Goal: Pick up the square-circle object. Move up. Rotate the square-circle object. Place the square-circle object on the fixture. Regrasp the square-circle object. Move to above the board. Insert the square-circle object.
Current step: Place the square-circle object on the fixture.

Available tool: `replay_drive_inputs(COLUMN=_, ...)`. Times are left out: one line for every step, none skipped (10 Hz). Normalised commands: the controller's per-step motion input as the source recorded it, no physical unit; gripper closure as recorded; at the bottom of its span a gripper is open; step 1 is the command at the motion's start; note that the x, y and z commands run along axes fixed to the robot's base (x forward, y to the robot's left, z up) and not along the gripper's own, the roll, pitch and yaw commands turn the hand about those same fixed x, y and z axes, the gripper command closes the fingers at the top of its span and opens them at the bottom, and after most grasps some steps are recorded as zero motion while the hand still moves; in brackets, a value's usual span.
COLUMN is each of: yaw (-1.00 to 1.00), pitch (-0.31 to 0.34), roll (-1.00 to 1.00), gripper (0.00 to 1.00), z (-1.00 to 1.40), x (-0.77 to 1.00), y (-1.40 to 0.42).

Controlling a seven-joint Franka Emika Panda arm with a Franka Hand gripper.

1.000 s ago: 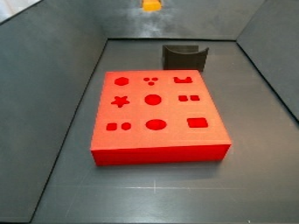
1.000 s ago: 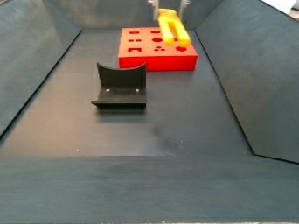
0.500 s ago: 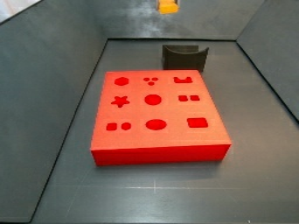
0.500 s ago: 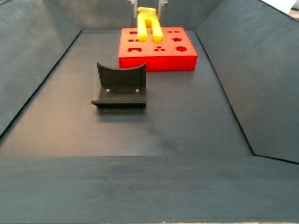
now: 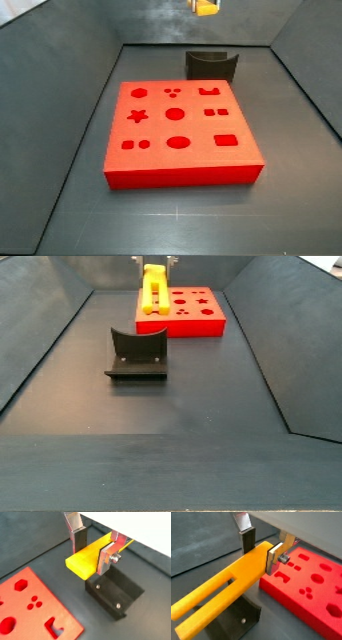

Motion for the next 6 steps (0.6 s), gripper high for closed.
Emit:
replay_drive_inputs(yaw=-0.06, pitch=0.104, roll=-1.00, gripper=1.00, z=-0.01, x=0.50, y=0.05)
replay_drive_inputs(yaw=-0.07, pitch=0.110, roll=-1.00, gripper=1.00, z=-0.01, x=0.44, y=0.04)
replay_drive_inputs(yaw=-0.08, pitch=0.118, roll=-1.00, gripper=1.00, z=-0.02, x=0.35, y=0.04)
replay_drive_inputs(yaw=-0.08, pitch=0.121, roll=-1.00, gripper=1.00, z=-0.02, x=0.30, y=0.04)
replay_drive_inputs(yaw=-0.09, pitch=0.127, roll=-1.00, gripper=1.00, z=-0.02, x=0.21, y=0.04)
replay_drive_inputs(yaw=-0.10, pitch=0.131, roll=-1.00, gripper=1.00, z=-0.02, x=0.14, y=0.04)
